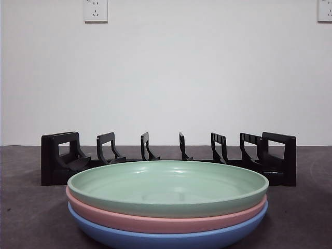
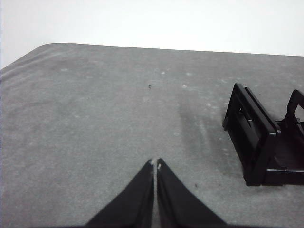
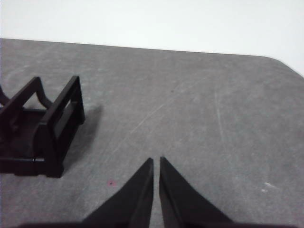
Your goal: Place the plate
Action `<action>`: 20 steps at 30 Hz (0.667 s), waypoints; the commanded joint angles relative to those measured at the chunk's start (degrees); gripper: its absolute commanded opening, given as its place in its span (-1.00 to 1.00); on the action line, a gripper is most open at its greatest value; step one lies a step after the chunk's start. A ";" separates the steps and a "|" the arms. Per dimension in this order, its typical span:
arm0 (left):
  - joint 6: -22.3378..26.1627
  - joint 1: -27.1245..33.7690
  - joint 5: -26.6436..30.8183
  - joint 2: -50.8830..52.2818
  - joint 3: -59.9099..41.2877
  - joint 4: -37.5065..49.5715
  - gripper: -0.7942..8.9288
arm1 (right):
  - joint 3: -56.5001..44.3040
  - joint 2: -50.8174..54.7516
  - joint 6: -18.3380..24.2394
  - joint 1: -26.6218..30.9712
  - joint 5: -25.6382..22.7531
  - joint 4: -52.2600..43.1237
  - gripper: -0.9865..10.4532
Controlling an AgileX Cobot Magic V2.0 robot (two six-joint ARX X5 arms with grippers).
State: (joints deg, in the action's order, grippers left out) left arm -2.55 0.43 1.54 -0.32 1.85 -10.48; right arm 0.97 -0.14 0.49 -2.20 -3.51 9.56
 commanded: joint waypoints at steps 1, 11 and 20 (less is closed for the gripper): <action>0.24 0.09 0.00 0.13 -1.05 -0.26 -0.82 | -0.26 -0.07 -1.40 0.09 0.02 0.72 -0.79; 0.24 0.09 -0.02 0.09 -1.05 -0.26 -0.82 | -0.22 -0.07 -1.40 0.09 0.04 -0.61 -0.79; 0.24 0.09 -0.02 0.09 -1.05 -0.26 -0.82 | -0.22 -0.07 -1.40 0.09 0.04 -0.57 -0.79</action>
State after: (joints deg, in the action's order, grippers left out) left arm -2.52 0.43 1.54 -0.30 1.85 -10.48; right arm 0.97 -0.23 -0.27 -2.17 -3.33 9.37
